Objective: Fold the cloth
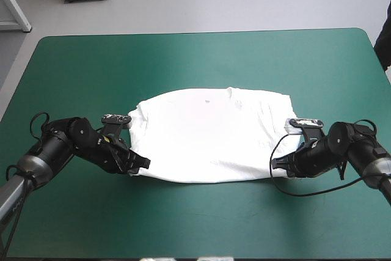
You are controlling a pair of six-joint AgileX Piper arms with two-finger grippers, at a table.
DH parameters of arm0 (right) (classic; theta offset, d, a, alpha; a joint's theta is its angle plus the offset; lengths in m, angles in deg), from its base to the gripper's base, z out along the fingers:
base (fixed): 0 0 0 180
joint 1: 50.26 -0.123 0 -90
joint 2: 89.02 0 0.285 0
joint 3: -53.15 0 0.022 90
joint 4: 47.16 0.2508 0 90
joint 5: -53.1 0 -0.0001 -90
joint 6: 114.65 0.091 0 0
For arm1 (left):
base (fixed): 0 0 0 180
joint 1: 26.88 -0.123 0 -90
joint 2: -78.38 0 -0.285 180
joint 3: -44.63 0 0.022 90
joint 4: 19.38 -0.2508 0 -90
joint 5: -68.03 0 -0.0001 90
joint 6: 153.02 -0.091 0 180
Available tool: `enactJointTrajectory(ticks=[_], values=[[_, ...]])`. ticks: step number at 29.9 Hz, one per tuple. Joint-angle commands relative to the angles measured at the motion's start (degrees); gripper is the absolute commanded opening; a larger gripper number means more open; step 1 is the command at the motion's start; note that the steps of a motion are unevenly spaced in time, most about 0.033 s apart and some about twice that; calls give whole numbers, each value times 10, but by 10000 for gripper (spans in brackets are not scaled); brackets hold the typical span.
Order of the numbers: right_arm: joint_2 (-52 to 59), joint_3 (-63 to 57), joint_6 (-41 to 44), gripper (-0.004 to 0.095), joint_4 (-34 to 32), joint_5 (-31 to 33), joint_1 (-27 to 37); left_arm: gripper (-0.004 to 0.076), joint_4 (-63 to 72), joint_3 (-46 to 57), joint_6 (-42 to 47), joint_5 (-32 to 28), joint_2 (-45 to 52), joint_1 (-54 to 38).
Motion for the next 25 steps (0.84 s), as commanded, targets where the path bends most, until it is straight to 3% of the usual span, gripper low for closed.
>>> enactJointTrajectory(ticks=[1,5,8,10,15,18,22,25], values=[[21,-1,-2,-13,2,-9,-1,-10,8,4,5,3,19,4],[21,-2,-2,13,-14,-13,-1,-8,2,17,6,13,19,5],[21,-2,-2,152,-17,-10,-1,21,-1,17,1,47,19,5],[21,-1,-2,269,-16,-3,-1,81,-1,17,1,66,19,5],[35,13,7,538,-15,39,-1,326,-1,16,-3,104,20,5],[58,33,7,564,-26,61,-1,379,-7,7,-3,106,40,5],[86,97,32,564,-52,78,0,379,-72,-58,29,136,83,5],[93,149,41,564,-69,72,0,379,-131,-134,57,125,106,4]])
